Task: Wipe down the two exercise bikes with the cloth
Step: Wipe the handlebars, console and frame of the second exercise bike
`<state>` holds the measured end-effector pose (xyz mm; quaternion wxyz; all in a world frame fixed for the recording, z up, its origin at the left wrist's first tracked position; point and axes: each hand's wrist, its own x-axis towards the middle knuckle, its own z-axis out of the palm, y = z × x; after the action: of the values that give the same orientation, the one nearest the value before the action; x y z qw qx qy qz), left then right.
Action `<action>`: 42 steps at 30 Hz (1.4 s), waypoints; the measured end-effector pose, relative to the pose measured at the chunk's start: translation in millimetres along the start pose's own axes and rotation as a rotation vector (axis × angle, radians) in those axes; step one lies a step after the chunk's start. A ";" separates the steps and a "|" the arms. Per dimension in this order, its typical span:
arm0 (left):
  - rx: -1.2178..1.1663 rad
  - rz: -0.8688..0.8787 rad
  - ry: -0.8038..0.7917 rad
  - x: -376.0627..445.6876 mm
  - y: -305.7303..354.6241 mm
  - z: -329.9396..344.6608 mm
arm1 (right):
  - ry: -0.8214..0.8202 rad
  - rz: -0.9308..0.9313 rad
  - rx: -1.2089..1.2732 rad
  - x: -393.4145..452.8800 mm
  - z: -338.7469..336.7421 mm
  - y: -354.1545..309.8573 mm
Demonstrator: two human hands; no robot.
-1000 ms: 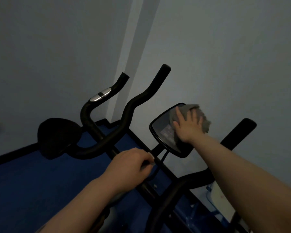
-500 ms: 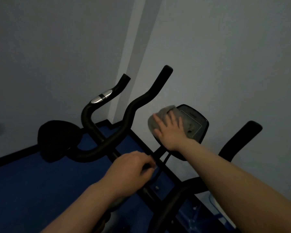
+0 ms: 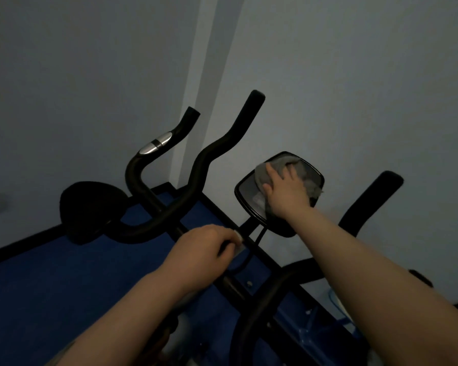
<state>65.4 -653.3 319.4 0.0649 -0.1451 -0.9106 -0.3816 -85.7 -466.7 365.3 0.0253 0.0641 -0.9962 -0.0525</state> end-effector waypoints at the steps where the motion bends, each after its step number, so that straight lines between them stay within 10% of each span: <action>1: -0.031 -0.014 0.036 -2.0 1.1 0.7 | 0.022 -0.047 0.014 -12.4 0.2 -1.3; 12: -0.035 -0.106 0.483 -35.6 5.9 9.2 | -0.285 -0.296 0.568 -125.6 -43.2 -37.5; 20: -0.104 -0.102 0.525 -59.0 -8.8 30.6 | -0.191 -0.573 0.306 -177.7 -27.8 -28.1; 42: -0.113 -0.093 0.668 -57.4 -10.8 36.6 | -0.100 -0.500 0.321 -178.0 -18.6 -51.8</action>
<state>116.3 -646.7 273.4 0.3340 0.0263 -0.8220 -0.4606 98.1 -496.5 370.4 -0.0477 0.3078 -0.9452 0.0981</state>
